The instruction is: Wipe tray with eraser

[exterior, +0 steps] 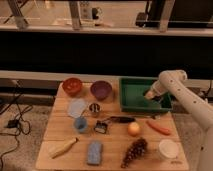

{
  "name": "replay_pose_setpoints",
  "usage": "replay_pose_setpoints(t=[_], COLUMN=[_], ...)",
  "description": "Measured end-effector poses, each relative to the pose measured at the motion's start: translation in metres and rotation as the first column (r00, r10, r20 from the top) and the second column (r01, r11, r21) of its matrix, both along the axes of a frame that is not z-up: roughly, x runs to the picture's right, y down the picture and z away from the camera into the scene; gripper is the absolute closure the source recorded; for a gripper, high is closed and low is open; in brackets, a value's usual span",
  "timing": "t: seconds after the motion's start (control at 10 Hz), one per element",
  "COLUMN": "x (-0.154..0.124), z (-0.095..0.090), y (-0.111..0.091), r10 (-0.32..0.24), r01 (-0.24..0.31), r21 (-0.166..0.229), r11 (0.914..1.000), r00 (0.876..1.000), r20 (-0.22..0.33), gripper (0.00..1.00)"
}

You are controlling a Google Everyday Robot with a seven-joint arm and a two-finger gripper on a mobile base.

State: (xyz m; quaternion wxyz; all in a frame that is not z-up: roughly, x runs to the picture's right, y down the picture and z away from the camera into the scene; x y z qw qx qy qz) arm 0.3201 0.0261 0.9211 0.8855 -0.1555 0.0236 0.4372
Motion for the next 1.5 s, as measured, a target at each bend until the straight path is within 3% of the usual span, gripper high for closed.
replay_pose_setpoints(t=[0.4, 0.8, 1.2, 1.5], x=[0.029, 0.049, 0.055, 0.053], z=[0.004, 0.01, 0.019, 0.03], y=[-0.01, -0.014, -0.012, -0.02], r10=[0.05, 0.069, 0.065, 0.026], r01=[-0.048, -0.067, -0.065, -0.025], r21=[0.024, 0.021, 0.008, 0.01], r11=[0.9986, 0.9975, 0.9979, 0.9996], r00=[0.996, 0.989, 0.985, 0.988], r20=[-0.075, -0.133, -0.159, -0.154], gripper=[0.96, 0.96, 0.96, 0.96])
